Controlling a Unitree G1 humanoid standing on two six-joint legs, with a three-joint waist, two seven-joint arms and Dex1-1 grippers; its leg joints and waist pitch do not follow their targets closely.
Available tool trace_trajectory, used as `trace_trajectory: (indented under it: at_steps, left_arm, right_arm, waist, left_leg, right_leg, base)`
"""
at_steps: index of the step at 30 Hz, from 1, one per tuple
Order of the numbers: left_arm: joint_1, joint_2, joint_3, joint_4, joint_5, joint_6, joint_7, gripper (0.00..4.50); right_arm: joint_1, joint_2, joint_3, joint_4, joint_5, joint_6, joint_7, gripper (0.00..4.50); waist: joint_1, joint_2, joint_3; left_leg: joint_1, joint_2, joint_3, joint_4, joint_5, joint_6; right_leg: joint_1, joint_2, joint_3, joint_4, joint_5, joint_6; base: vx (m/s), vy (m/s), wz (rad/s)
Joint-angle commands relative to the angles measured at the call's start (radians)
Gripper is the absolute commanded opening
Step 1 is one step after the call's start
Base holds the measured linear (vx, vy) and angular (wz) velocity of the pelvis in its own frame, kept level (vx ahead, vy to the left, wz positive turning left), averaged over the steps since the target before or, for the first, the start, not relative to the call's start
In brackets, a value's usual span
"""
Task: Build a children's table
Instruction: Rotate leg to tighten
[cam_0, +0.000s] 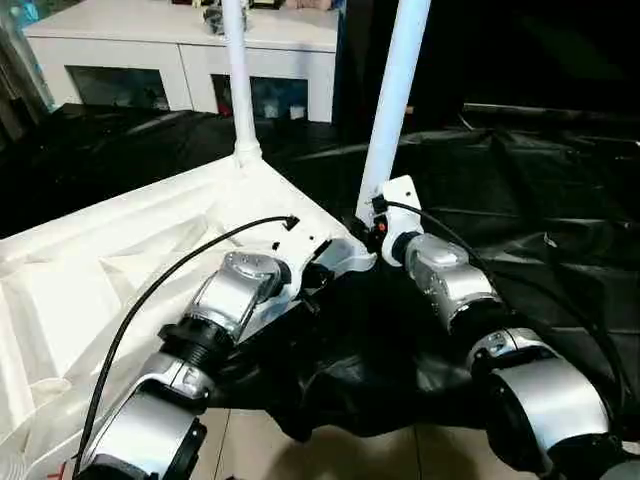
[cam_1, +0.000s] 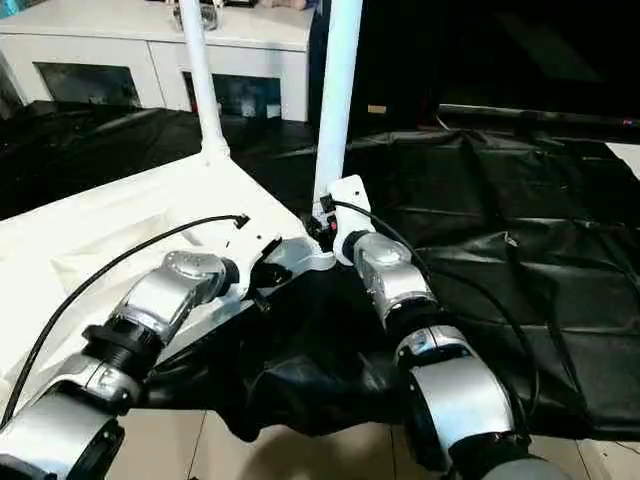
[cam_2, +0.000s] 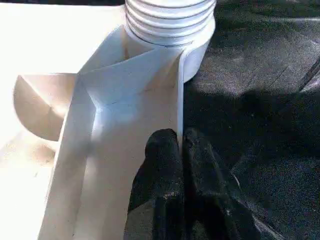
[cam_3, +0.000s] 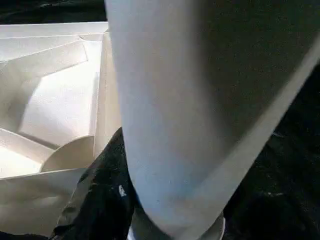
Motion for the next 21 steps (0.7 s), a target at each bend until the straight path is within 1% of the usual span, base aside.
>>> trace_trajectory:
  at_steps: [1, 2, 4, 6, 7, 9, 11, 12, 13, 14, 15, 16, 17, 19, 20, 21]
  left_arm:
    - [-0.041, -0.008, 0.02, -0.004, 0.004, -0.043, 0.031, 0.0]
    - [-0.041, -0.008, 0.019, -0.005, 0.003, -0.047, 0.025, 0.0]
    - [-0.039, -0.007, 0.017, -0.009, 0.001, -0.054, 0.015, 0.0]
    - [-0.038, -0.006, 0.015, -0.013, -0.002, -0.058, 0.003, 0.0]
    - [-0.035, -0.004, 0.012, -0.02, -0.005, -0.057, -0.007, 0.0]
    - [-0.027, 0.002, 0.003, -0.04, -0.008, -0.058, -0.033, 0.0]
    - [-0.023, 0.004, 0.001, -0.048, -0.011, -0.058, -0.043, 0.0]
    - [-0.021, 0.006, -0.001, -0.054, -0.012, -0.058, -0.049, 0.0]
    - [-0.019, 0.007, -0.002, -0.057, -0.013, -0.057, -0.052, 0.0]
    - [-0.018, 0.009, -0.005, -0.061, -0.014, -0.057, -0.059, 0.0]
    - [-0.017, 0.011, -0.008, -0.064, -0.014, -0.059, -0.065, 0.0]
    - [-0.016, 0.012, -0.009, -0.065, -0.014, -0.058, -0.067, 0.0]
    - [-0.011, 0.018, -0.015, -0.075, -0.016, -0.059, -0.079, 0.0]
    - [-0.008, 0.021, -0.019, -0.081, -0.016, -0.059, -0.088, 0.0]
    - [-0.008, 0.021, -0.019, -0.081, -0.016, -0.059, -0.088, 0.0]
    - [-0.002, 0.027, -0.024, -0.092, -0.016, -0.058, -0.101, 0.0]
  right_arm:
    - [0.064, 0.065, 0.043, 0.102, -0.025, 0.076, 0.071, 1.89]
    - [0.062, 0.066, 0.04, 0.101, -0.02, 0.077, 0.087, 2.24]
    - [0.057, 0.068, 0.029, 0.099, -0.01, 0.078, 0.109, 2.59]
    - [0.051, 0.069, 0.018, 0.098, -0.003, 0.074, 0.122, 2.69]
    - [0.045, 0.069, 0.009, 0.096, 0.001, 0.07, 0.132, 2.8]
    - [0.034, 0.068, -0.004, 0.09, 0.009, 0.062, 0.15, 3.02]
    - [0.028, 0.067, -0.008, 0.087, 0.013, 0.057, 0.157, 3.14]
    - [0.022, 0.066, -0.015, 0.082, 0.018, 0.054, 0.168, 3.25]
    - [0.019, 0.066, -0.02, 0.079, 0.021, 0.052, 0.176, 3.25]
    - [0.014, 0.065, -0.026, 0.075, 0.026, 0.05, 0.185, 3.47]
    - [0.011, 0.063, -0.031, 0.073, 0.028, 0.048, 0.192, 3.54]
    - [0.01, 0.063, -0.032, 0.073, 0.029, 0.047, 0.194, 3.58]
    - [0.003, 0.058, -0.037, 0.071, 0.028, 0.039, 0.203, 3.77]
    - [0.001, 0.055, -0.036, 0.068, 0.026, 0.035, 0.207, 3.77]
    - [0.001, 0.055, -0.036, 0.068, 0.026, 0.035, 0.207, 3.92]
    - [0.0, 0.049, -0.034, 0.063, 0.019, 0.028, 0.218, 3.92]
  waist:
    - [0.003, 0.006, -0.038]
    - [0.003, 0.007, -0.039]
    - [0.003, 0.006, -0.041]
    - [0.003, 0.005, -0.041]
    - [0.001, 0.005, -0.04]
    - [0.001, 0.005, -0.04]
    - [0.001, 0.005, -0.04]
    - [0.002, 0.005, -0.04]
    - [0.001, 0.005, -0.041]
    - [0.002, 0.009, -0.04]
    - [0.001, 0.007, -0.041]
    - [0.002, 0.007, -0.041]
    - [0.002, 0.009, -0.042]
    - [0.003, 0.008, -0.043]
    - [0.004, 0.008, -0.044]
    - [0.005, 0.009, -0.044]
  left_leg:
    - [0.012, 0.011, -0.012, -0.082, -0.486, -0.016]
    - [0.013, 0.012, -0.011, -0.083, -0.481, -0.015]
    - [0.009, 0.013, -0.01, -0.086, -0.461, -0.01]
    - [0.007, 0.014, -0.008, -0.087, -0.448, -0.007]
    - [0.004, 0.014, -0.009, -0.088, -0.444, -0.006]
    - [0.007, 0.014, -0.007, -0.086, -0.445, -0.004]
    - [0.005, 0.014, -0.007, -0.087, -0.436, -0.001]
    - [0.006, 0.015, -0.007, -0.087, -0.433, -0.001]
    - [0.006, 0.016, -0.006, -0.087, -0.428, 0.0]
    - [0.006, 0.016, -0.006, -0.088, -0.425, -0.001]
    - [0.005, 0.016, -0.005, -0.088, -0.419, -0.001]
    - [0.005, 0.017, -0.005, -0.088, -0.417, -0.001]
    - [0.003, 0.017, -0.005, -0.088, -0.408, 0.0]
    - [0.005, 0.017, -0.002, -0.087, -0.393, 0.002]
    - [0.004, 0.017, -0.001, -0.087, -0.377, 0.005]
    - [0.002, 0.018, -0.001, -0.088, -0.361, 0.007]
  right_leg:
    - [0.02, -0.055, 0.028, -0.11, -0.523, -0.127]
    - [0.021, -0.055, 0.028, -0.11, -0.508, -0.131]
    - [0.026, -0.055, 0.029, -0.107, -0.471, -0.141]
    - [0.027, -0.055, 0.03, -0.106, -0.448, -0.154]
    - [0.03, -0.056, 0.029, -0.105, -0.446, -0.157]
    - [0.027, -0.057, 0.03, -0.107, -0.457, -0.157]
    - [0.029, -0.058, 0.031, -0.107, -0.46, -0.159]
    - [0.027, -0.058, 0.031, -0.107, -0.456, -0.16]
    - [0.028, -0.058, 0.032, -0.105, -0.443, -0.165]
    - [0.028, -0.057, 0.032, -0.104, -0.435, -0.168]
    - [0.029, -0.056, 0.033, -0.102, -0.416, -0.175]
    - [0.03, -0.056, 0.033, -0.101, -0.408, -0.179]
    - [0.032, -0.057, 0.033, -0.099, -0.391, -0.185]
    - [0.031, -0.056, 0.034, -0.098, -0.369, -0.195]
    - [0.034, -0.056, 0.035, -0.095, -0.346, -0.203]
    - [0.036, -0.056, 0.035, -0.093, -0.325, -0.208]
  base:
    - [0.0, 0.0, 0.0]
    - [0.0, 0.0, 0.0]
    - [0.0, 0.0, 0.0]
    - [0.0, 0.0, 0.0]
    - [0.0, 0.0, 0.0]
    - [0.0, 0.0, 0.0]
    - [0.0, 0.0, 0.0]
    - [0.0, 0.0, 0.0]
    - [0.0, 0.0, 0.0]
    - [0.0, 0.0, 0.0]
    - [0.0, 0.0, 0.0]
    - [0.0, 0.0, 0.0]
    - [0.0, 0.0, 0.0]
    - [0.0, 0.0, 0.0]
    - [0.0, 0.0, 0.0]
    - [0.0, 0.0, 0.0]
